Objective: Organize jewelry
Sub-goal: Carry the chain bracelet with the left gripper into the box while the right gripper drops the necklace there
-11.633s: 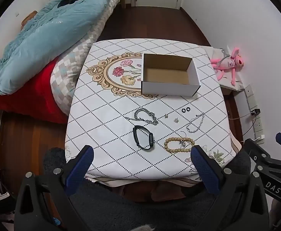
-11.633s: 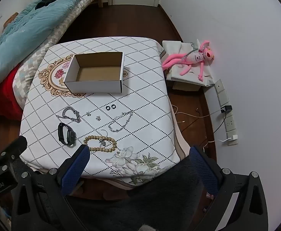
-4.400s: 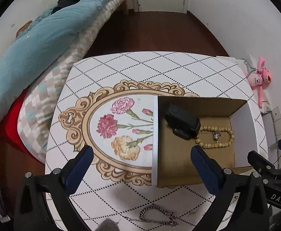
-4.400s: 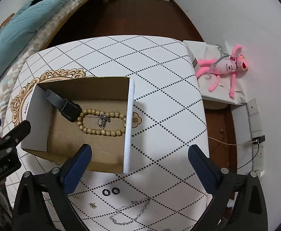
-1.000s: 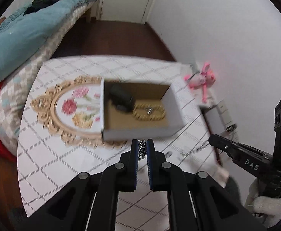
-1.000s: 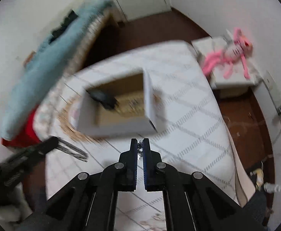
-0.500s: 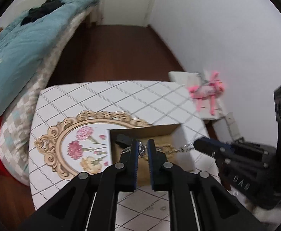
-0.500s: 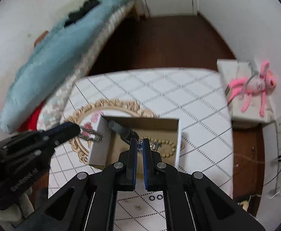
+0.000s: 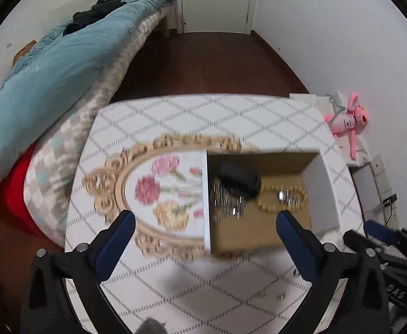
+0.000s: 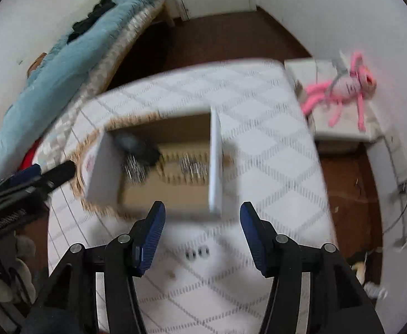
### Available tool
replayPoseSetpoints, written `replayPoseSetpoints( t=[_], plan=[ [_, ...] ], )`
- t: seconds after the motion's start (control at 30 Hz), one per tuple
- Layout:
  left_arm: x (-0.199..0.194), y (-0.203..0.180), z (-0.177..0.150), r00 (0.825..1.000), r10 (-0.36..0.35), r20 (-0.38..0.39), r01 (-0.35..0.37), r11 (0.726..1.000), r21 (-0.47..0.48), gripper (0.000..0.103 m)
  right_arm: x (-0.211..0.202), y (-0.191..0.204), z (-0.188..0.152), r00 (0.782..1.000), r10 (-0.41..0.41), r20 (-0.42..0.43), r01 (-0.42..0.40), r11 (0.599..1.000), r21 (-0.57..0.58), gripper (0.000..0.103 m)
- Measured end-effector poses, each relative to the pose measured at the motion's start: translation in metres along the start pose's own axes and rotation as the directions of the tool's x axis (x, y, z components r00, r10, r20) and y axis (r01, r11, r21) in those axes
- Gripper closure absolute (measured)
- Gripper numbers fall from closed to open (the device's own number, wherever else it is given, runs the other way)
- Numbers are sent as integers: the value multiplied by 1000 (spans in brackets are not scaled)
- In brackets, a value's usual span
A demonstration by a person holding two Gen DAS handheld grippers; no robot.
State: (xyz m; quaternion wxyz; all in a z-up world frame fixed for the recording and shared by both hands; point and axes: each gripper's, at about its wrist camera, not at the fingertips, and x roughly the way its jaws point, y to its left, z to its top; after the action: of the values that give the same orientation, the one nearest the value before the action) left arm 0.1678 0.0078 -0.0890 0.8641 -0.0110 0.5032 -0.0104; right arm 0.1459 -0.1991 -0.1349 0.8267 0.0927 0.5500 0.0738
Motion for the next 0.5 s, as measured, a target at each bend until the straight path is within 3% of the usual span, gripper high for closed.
replayPoseSetpoints(
  t=[0.13, 0.2, 0.3, 0.5],
  plan=[
    [16, -1, -38, 998, 41, -53, -41, 999, -9, 0, 36, -8, -34, 998, 3, -69, -2, 1000, 23, 49],
    [27, 0, -51, 994, 62, -85, -63, 998, -6, 0, 50, -8, -44, 997, 0, -81, 1, 1000, 16, 64],
    [42, 5, -72, 988, 89, -130, -91, 996, -8, 0, 64, -4, -56, 997, -17, -70, 15, 1000, -25, 71],
    [52, 9, -96, 980, 116, -164, -117, 993, 4, 0, 71, 17, -64, 997, -72, -39, 66, 990, -121, 71]
  ],
)
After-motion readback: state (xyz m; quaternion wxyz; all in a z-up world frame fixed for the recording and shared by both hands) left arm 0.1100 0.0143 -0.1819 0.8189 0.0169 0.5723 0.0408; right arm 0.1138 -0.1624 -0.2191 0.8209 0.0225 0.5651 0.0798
